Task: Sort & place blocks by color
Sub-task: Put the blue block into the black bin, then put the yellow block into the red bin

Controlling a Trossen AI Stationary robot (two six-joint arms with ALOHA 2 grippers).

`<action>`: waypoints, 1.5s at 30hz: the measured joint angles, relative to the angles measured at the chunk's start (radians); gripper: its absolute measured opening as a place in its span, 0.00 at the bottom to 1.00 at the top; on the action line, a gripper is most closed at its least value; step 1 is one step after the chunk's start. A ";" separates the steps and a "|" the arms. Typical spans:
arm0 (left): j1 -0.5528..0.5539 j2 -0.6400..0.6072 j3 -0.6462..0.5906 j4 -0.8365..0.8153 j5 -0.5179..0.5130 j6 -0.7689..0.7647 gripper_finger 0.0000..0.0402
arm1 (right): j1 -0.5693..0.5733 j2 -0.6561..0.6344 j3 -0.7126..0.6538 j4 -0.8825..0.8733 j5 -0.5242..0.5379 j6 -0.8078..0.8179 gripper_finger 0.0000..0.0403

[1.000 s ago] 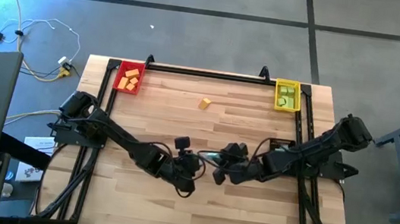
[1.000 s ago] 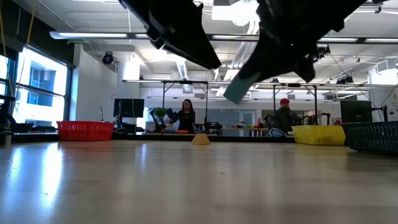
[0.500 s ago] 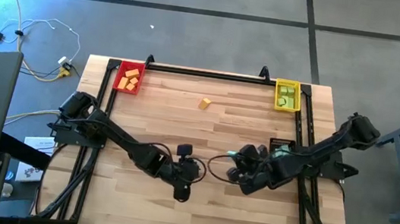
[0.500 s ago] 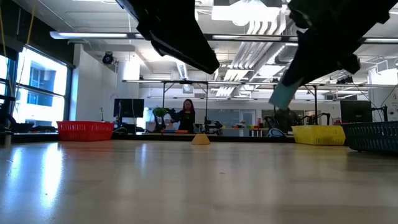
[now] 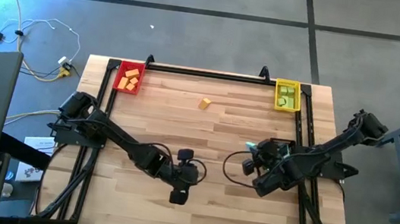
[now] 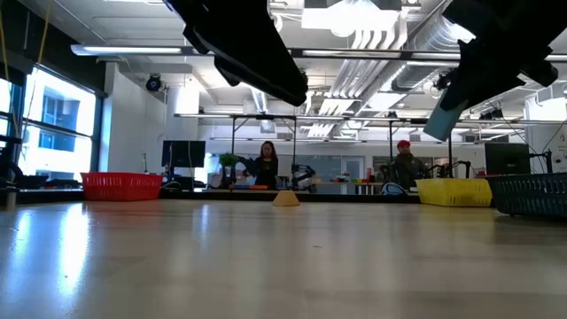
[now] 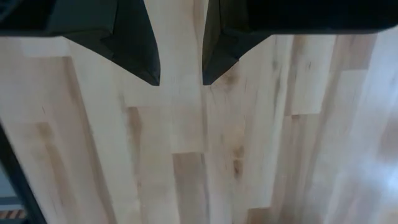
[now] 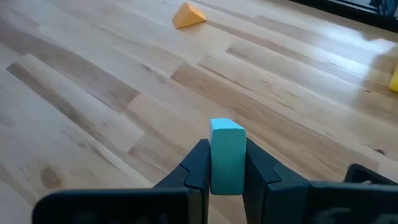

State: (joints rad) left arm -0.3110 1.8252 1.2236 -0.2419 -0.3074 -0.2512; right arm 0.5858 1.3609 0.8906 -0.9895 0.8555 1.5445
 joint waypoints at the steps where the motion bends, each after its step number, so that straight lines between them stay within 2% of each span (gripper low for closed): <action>1: 0.000 0.000 0.000 0.001 0.013 0.000 0.26 | 0.000 0.000 0.000 0.002 0.000 0.002 0.09; 6: -0.002 0.000 0.000 0.001 0.085 0.000 0.26 | -0.008 0.000 0.000 -0.039 -0.027 0.016 0.09; 14: -0.025 0.000 0.000 0.000 0.094 0.000 0.26 | -0.002 0.000 0.000 -0.370 -0.117 0.246 0.09; 21: -0.024 0.000 0.000 0.000 0.090 0.000 0.26 | 0.013 0.000 0.000 -0.530 -0.308 0.369 0.09; 29: -0.023 0.000 0.000 0.007 0.086 0.000 0.26 | 0.010 0.000 -0.023 -0.542 -0.485 0.368 0.10; 35: -0.025 0.000 0.000 0.006 0.085 0.000 0.26 | 0.010 0.000 -0.061 -0.531 -0.576 0.368 0.20; 45: -0.026 0.000 0.000 -0.002 0.083 0.011 0.26 | 0.010 0.000 -0.077 -0.483 -0.547 0.367 0.42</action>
State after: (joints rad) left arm -0.3367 1.8252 1.2240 -0.2438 -0.2240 -0.2398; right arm 0.5961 1.3613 0.8139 -1.4729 0.3088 1.9118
